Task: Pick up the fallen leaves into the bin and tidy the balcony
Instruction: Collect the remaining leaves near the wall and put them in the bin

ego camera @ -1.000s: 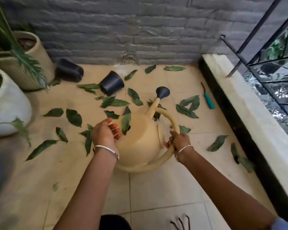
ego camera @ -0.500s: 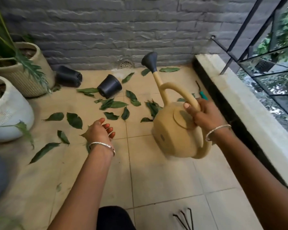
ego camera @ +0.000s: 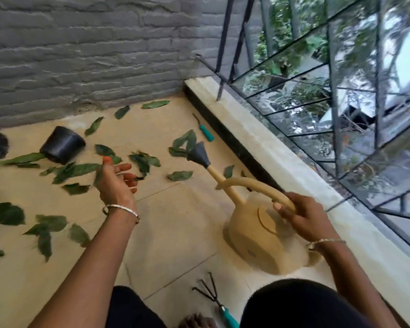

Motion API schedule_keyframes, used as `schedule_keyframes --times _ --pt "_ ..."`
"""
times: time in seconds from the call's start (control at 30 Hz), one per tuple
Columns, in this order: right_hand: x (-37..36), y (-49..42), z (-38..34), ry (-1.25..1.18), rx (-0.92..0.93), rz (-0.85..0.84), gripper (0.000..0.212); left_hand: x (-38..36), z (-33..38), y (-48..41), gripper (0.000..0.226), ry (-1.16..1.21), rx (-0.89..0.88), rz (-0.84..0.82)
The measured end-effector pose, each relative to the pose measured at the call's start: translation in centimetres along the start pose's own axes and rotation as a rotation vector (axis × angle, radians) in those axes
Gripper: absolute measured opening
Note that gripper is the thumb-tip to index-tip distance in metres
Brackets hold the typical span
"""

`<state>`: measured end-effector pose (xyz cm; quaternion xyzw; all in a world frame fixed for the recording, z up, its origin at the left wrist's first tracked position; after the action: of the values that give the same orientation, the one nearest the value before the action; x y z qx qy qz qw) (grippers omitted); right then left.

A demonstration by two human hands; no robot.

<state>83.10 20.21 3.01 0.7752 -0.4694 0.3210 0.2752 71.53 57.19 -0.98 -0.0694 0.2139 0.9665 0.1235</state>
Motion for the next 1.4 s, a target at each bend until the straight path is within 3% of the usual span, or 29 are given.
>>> schedule_keyframes --times 0.3,0.53,0.77,0.87,0.97,1.07,1.13,1.23,1.33,1.4 --pt "7.6 8.3 9.4 -0.047 -0.176 0.136 0.008 -3.6 -2.6 2.3 0.058 -0.063 0.172 -0.186" --pt "8.5 10.8 14.7 -0.100 -0.250 0.295 0.010 -6.6 -3.8 5.7 0.063 -0.019 0.358 -0.460" --pt "6.9 10.0 16.2 -0.084 -0.249 0.390 0.012 -6.8 -4.0 5.7 0.060 0.014 0.423 -0.480" --pt "6.7 9.4 15.9 -0.058 -0.255 0.361 0.010 -6.4 -3.8 5.6 0.059 0.025 0.438 -0.452" --pt "7.1 8.8 15.2 0.017 -0.313 0.226 0.007 -5.9 -3.3 5.5 0.059 0.054 0.442 -0.447" --pt "8.4 7.8 13.0 0.167 -0.379 0.113 0.029 -5.0 -2.8 5.2 0.061 0.072 0.439 -0.451" --pt "9.2 5.9 10.2 0.253 -0.293 0.247 0.043 -4.0 -2.3 4.8 0.060 0.075 0.432 -0.440" --pt "8.5 2.0 4.7 0.190 -0.068 0.503 0.023 -2.6 -1.5 4.1 0.052 0.054 0.434 -0.420" --pt "5.0 -2.7 -0.8 0.038 0.089 0.399 0.005 -1.4 -0.9 3.5 0.046 0.047 0.420 -0.376" --pt "2.1 -5.4 -3.3 0.118 0.193 0.245 0.005 -1.3 -0.6 3.5 0.042 0.055 0.393 -0.364"
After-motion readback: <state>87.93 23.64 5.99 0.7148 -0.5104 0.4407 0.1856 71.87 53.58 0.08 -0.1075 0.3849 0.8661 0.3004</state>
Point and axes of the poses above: each hand's wrist, its own y-axis away from the middle knuckle, its own x-axis out of the back of the hand, z = x × y, the point moved 2 cm from there along -y, towards the middle knuckle, and after that the axes turned 1 degree about -z, right-handed, at the moved point
